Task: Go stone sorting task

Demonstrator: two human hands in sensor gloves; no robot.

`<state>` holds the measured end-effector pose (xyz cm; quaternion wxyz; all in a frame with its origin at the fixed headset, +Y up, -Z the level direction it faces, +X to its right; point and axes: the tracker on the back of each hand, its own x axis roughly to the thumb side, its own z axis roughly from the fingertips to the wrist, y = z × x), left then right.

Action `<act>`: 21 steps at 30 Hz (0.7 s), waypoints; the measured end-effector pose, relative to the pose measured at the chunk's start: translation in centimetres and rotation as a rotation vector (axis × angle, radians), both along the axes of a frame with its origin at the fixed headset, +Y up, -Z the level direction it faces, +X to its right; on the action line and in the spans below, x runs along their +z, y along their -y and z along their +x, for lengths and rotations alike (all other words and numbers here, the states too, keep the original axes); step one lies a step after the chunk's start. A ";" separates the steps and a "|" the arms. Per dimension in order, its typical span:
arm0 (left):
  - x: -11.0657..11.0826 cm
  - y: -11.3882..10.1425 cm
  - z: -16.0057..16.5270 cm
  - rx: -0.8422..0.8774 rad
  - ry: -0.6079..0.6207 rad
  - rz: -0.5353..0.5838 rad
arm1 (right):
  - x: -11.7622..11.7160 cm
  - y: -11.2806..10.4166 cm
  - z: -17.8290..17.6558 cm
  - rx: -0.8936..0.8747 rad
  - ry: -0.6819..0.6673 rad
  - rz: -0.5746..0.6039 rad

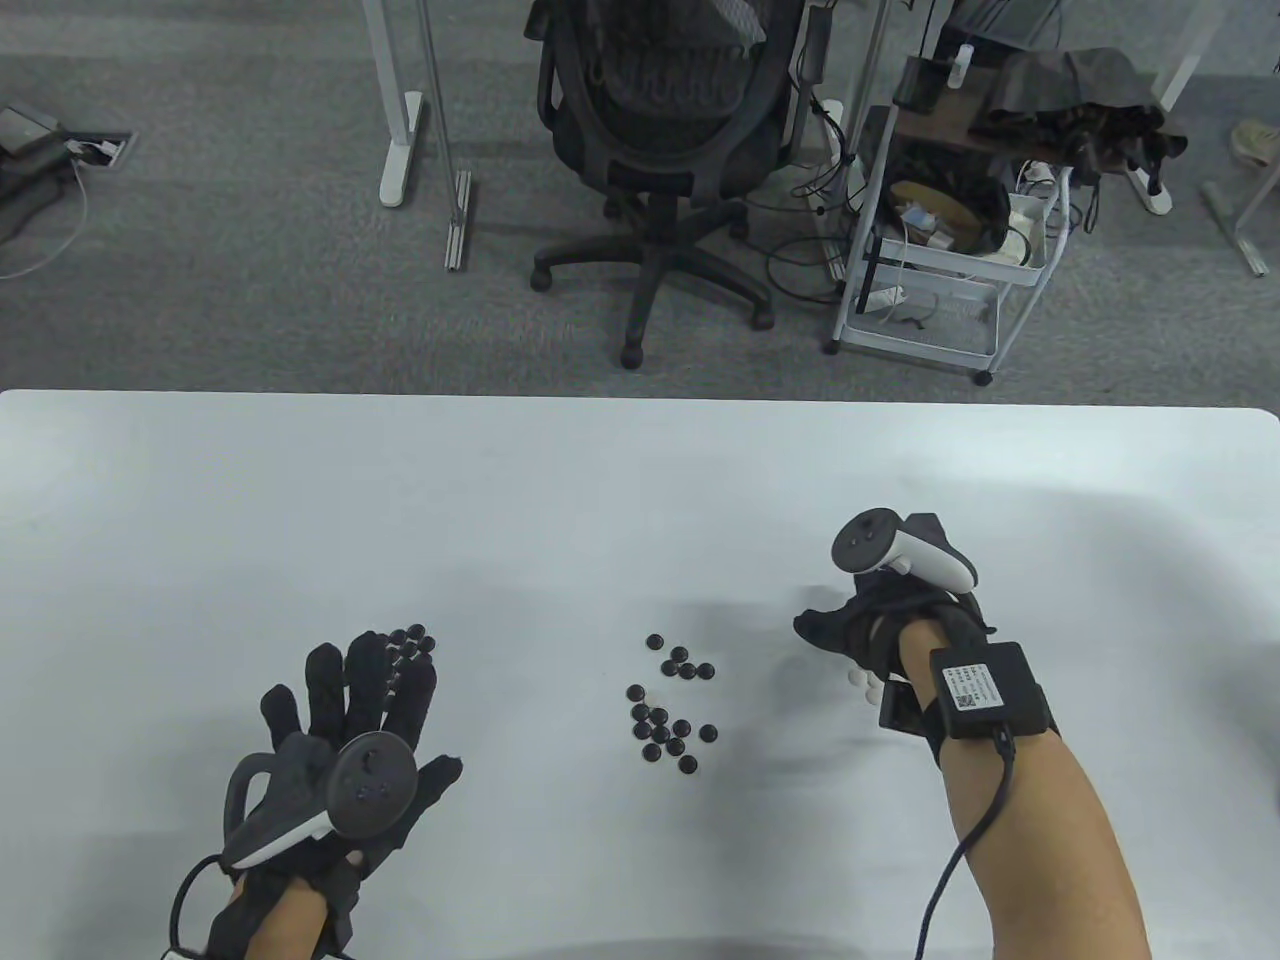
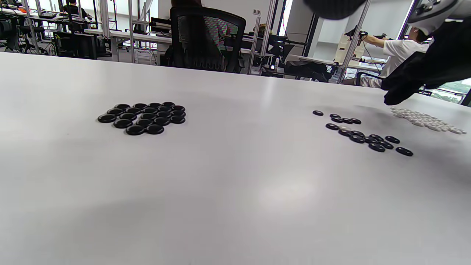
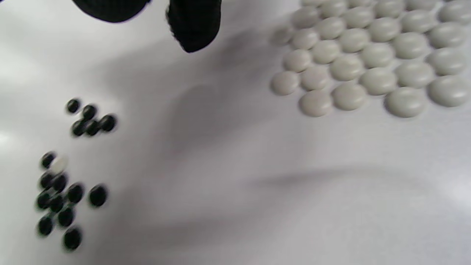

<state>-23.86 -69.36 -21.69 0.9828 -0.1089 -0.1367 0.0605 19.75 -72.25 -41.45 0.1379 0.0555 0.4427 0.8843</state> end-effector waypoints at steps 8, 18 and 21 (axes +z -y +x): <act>0.0 0.0 0.1 -0.004 0.003 -0.004 | 1.8 -0.2 -7.8 -0.079 -0.250 0.007; 0.0 0.0 0.1 -0.001 0.001 0.000 | 3.0 2.2 -13.1 -0.085 -0.359 -0.037; 0.0 0.0 0.0 0.002 0.000 0.004 | 3.1 2.8 -13.6 -0.089 -0.370 -0.040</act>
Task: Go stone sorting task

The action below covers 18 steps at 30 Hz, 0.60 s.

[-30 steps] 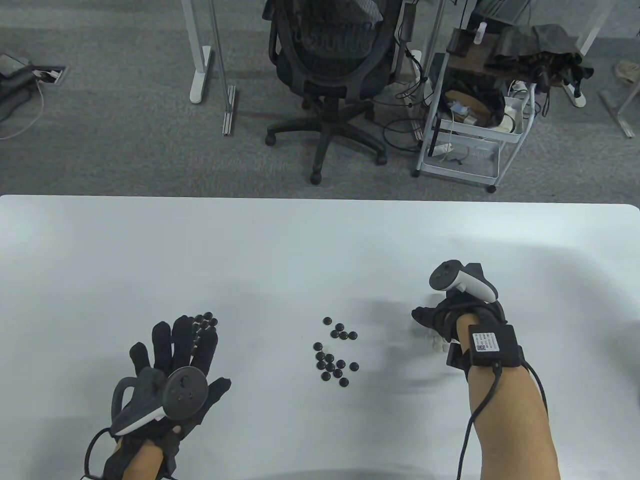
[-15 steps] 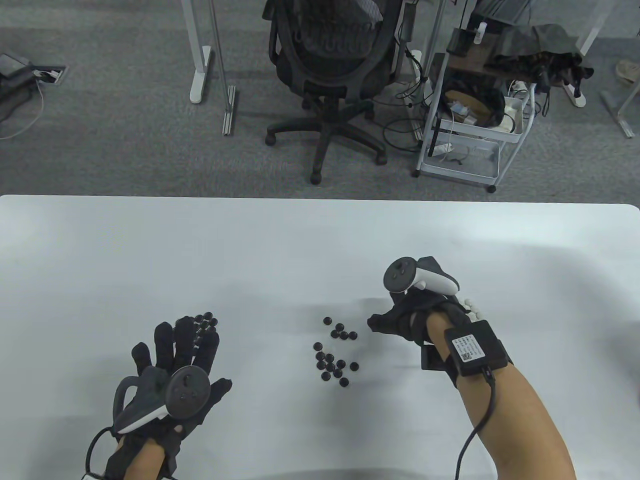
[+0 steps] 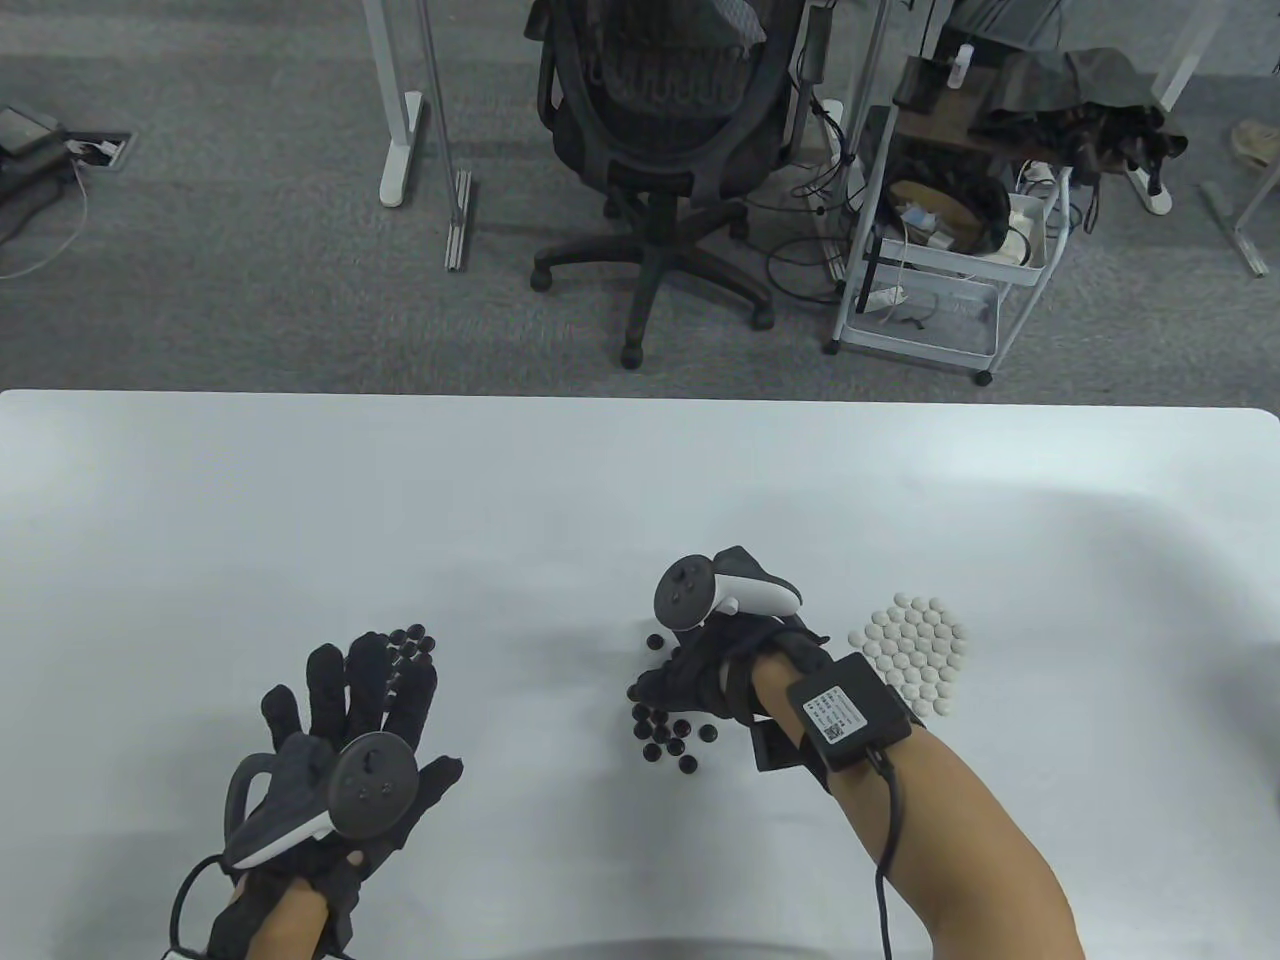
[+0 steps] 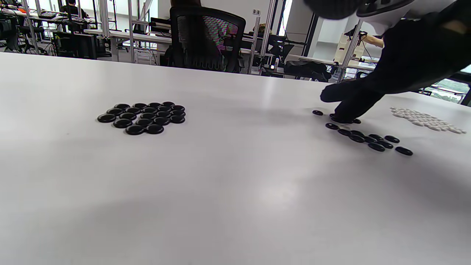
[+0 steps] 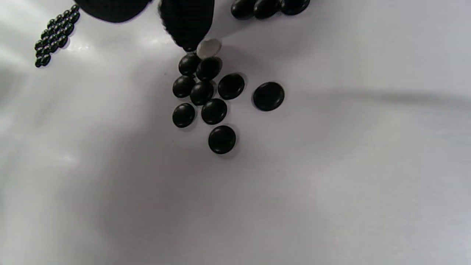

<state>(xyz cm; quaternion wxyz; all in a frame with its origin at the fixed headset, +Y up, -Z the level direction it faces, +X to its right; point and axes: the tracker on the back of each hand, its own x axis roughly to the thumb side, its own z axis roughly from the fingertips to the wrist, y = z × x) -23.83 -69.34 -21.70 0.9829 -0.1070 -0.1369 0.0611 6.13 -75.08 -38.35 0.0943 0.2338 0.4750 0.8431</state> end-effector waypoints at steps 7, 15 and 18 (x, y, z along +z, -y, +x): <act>0.1 0.0 -0.2 0.009 -0.005 0.006 | 0.1 0.7 1.3 0.022 0.003 0.014; 0.1 0.0 -0.1 0.003 0.000 0.004 | -1.2 0.0 7.5 0.136 0.127 0.020; 0.1 0.0 -0.1 0.003 0.000 0.006 | -1.9 -0.2 9.9 0.176 0.191 0.035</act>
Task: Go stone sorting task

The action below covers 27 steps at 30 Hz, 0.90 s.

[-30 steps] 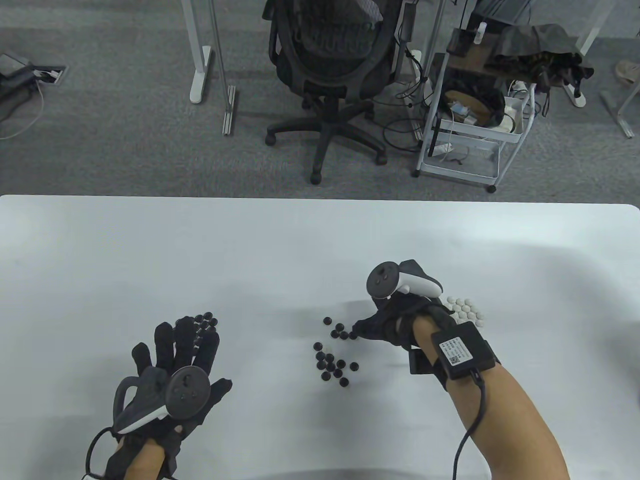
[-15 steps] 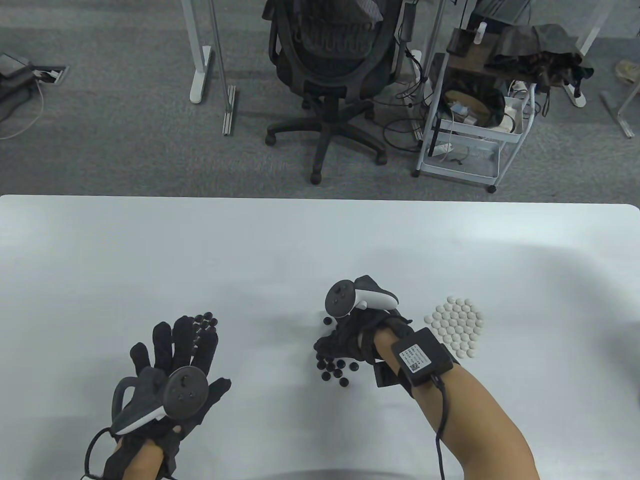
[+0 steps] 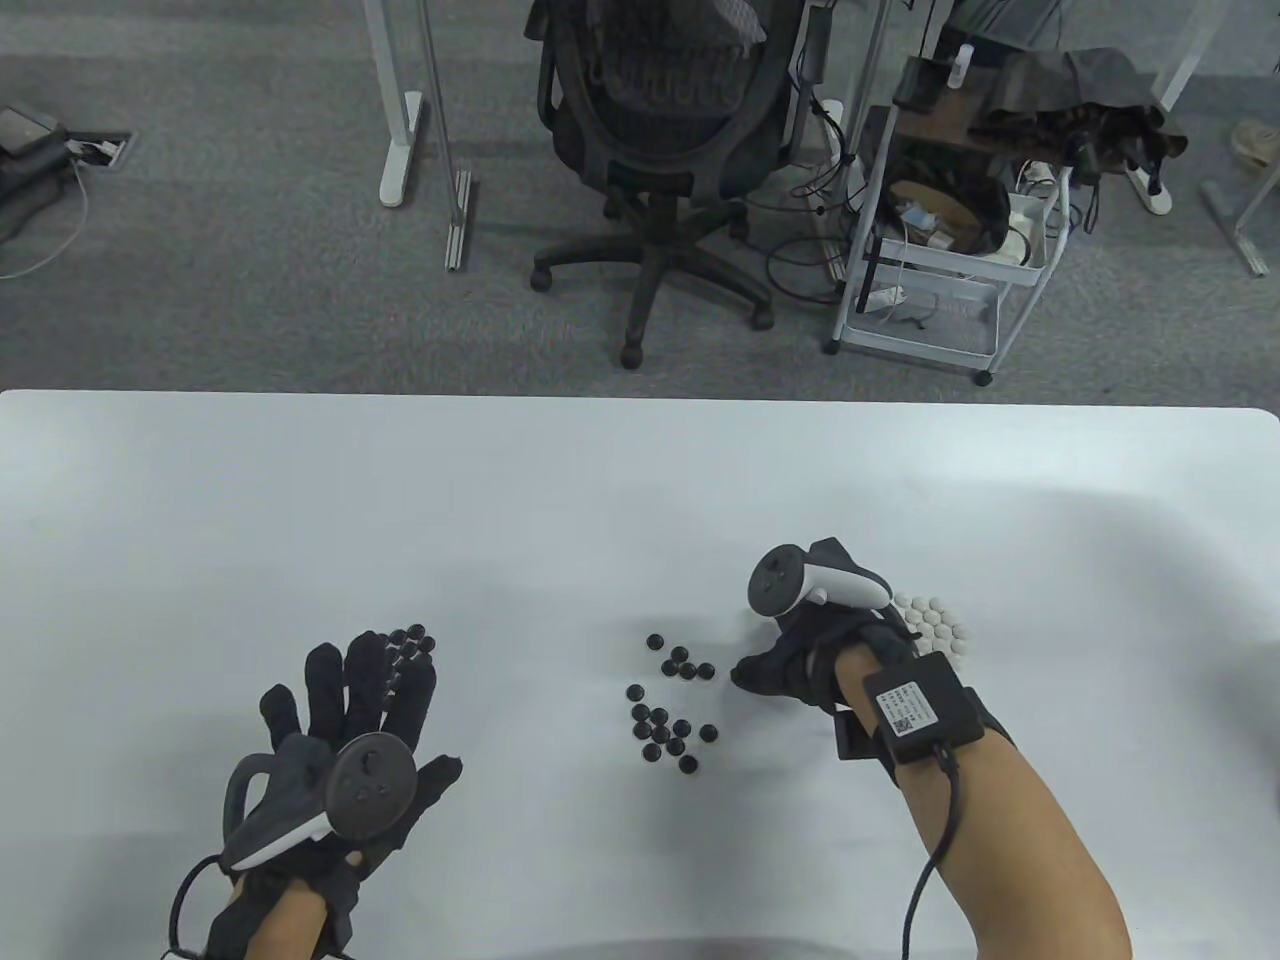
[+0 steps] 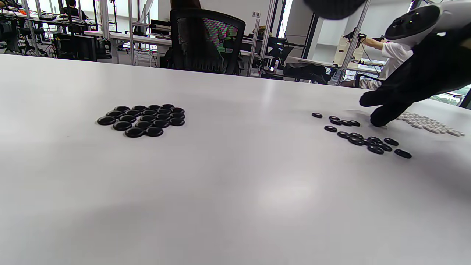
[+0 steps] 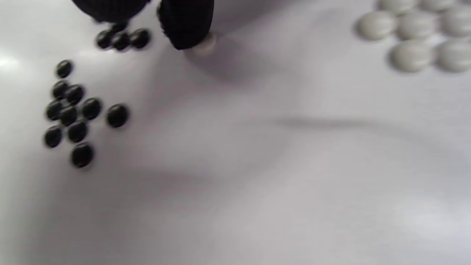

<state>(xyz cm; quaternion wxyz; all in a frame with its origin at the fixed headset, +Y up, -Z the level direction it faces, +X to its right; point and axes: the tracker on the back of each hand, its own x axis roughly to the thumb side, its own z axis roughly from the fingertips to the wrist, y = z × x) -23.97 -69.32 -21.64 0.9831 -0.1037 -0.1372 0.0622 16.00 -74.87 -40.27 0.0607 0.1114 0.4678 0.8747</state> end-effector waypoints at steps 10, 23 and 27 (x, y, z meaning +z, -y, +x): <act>0.0 0.1 0.1 -0.005 -0.001 -0.006 | -0.9 -0.1 5.8 0.051 0.169 0.041; -0.1 0.1 0.2 -0.010 0.001 -0.013 | -0.5 -2.4 6.4 0.004 0.198 0.116; -0.1 0.1 0.2 -0.005 0.004 0.003 | 1.6 -5.8 4.8 -0.157 0.094 0.201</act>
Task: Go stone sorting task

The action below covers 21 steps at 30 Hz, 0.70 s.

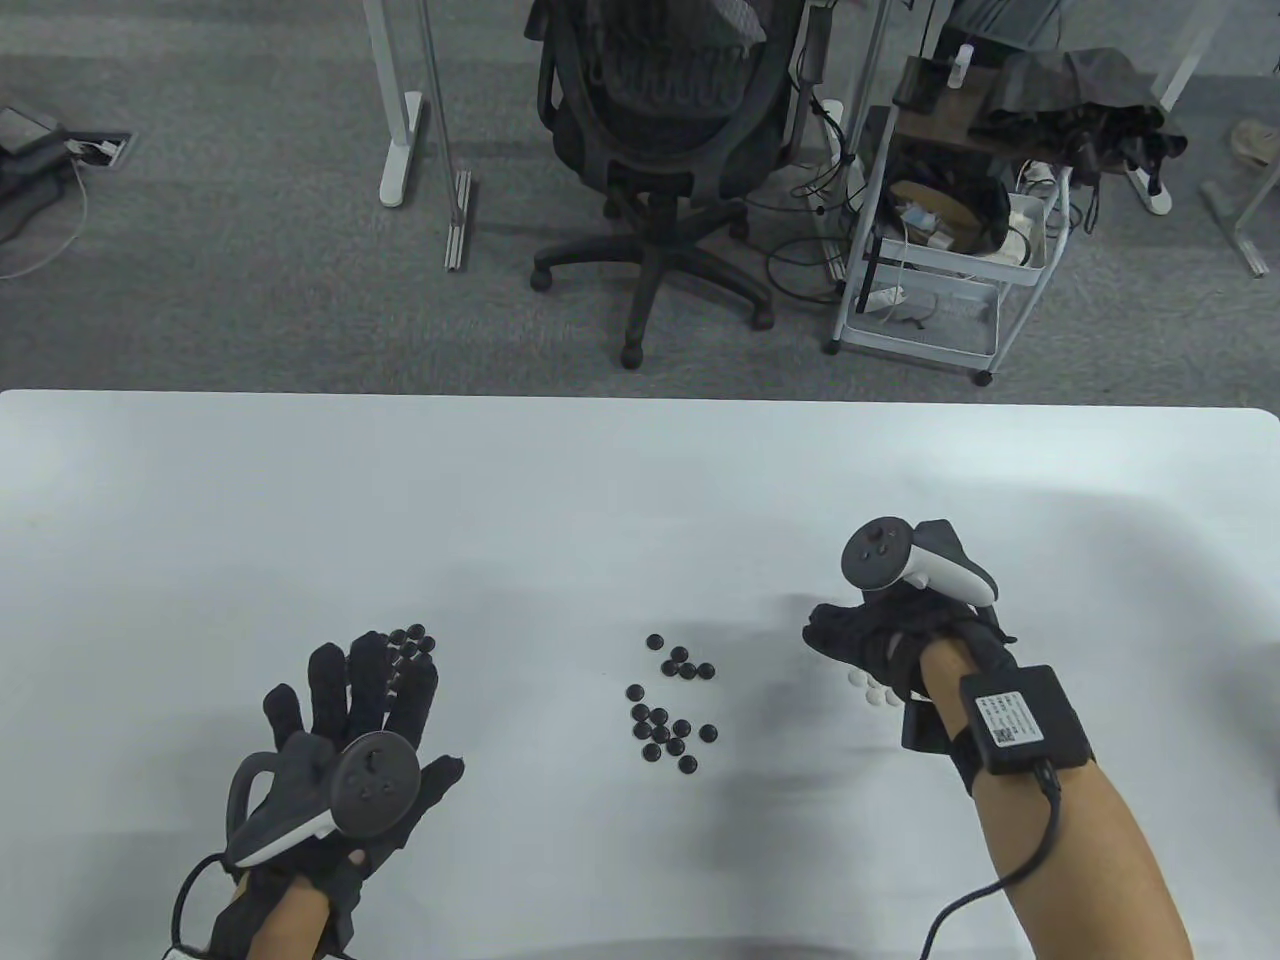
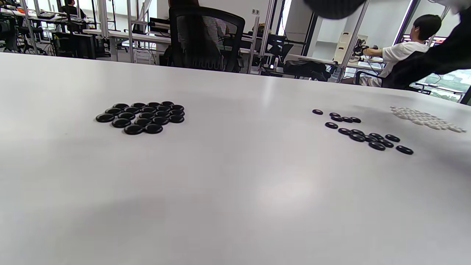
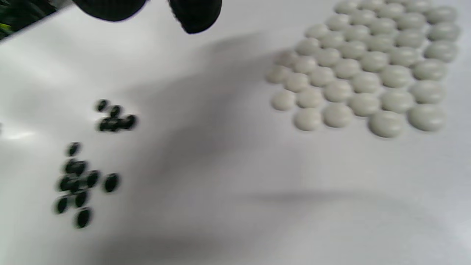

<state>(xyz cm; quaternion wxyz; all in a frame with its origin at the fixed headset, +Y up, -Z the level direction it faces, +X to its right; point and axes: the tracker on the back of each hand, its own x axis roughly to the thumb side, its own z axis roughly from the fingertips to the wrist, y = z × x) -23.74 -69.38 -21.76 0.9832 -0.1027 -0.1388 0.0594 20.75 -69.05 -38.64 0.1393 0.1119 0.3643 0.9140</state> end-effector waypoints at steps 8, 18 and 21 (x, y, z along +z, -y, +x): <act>-0.1 0.2 0.7 -0.007 0.032 0.029 | 7.1 -6.1 -0.6 -0.016 -0.170 0.315; -0.1 0.5 1.1 -0.012 0.048 0.033 | 11.6 -1.3 4.1 -0.122 -0.118 0.542; -0.1 0.6 1.2 -0.018 0.050 0.030 | 12.2 -0.6 4.7 -0.139 -0.105 0.578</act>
